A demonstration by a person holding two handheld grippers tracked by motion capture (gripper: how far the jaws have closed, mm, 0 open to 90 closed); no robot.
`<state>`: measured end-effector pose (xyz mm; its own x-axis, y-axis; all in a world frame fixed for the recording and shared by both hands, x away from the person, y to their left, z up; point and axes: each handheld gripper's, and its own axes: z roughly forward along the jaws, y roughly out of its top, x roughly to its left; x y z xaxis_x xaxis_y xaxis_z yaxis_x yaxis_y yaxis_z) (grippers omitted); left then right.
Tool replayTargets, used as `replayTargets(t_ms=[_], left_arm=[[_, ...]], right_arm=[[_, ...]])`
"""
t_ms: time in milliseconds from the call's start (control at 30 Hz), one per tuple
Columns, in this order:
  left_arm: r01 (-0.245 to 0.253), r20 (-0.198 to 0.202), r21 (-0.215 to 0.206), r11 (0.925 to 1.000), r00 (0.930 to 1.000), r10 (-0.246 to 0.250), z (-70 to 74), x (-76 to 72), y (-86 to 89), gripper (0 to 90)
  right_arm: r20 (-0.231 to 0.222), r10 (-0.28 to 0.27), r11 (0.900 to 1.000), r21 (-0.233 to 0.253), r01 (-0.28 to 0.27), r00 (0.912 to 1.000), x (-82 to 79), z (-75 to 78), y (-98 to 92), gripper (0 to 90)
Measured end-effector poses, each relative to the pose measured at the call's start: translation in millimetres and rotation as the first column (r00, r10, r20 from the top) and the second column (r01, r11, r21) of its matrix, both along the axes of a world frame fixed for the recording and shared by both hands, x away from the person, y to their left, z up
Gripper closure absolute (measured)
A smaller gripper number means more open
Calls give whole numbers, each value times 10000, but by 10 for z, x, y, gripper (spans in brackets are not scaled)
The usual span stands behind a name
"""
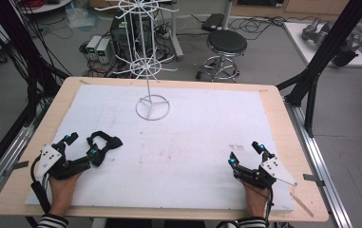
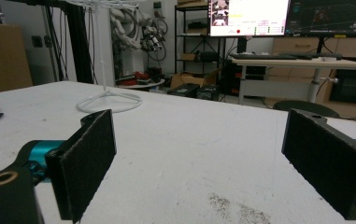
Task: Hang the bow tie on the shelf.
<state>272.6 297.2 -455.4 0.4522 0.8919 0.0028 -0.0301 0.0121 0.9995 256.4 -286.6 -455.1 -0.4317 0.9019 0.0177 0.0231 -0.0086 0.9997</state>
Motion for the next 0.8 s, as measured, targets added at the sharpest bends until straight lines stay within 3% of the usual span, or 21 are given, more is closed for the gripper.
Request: replayTargets(t_ms=[700, 800], left_arm=[[5, -28, -40, 10000, 10000, -5, 2, 4, 2, 151], [-31, -25, 103, 9999, 10000, 32, 6, 2, -7, 151]], right_arm=[[100, -43, 10000, -52, 44, 9999, 1, -1, -2, 90], [87, -34, 10000, -52, 35, 10000, 1, 0, -1, 90]])
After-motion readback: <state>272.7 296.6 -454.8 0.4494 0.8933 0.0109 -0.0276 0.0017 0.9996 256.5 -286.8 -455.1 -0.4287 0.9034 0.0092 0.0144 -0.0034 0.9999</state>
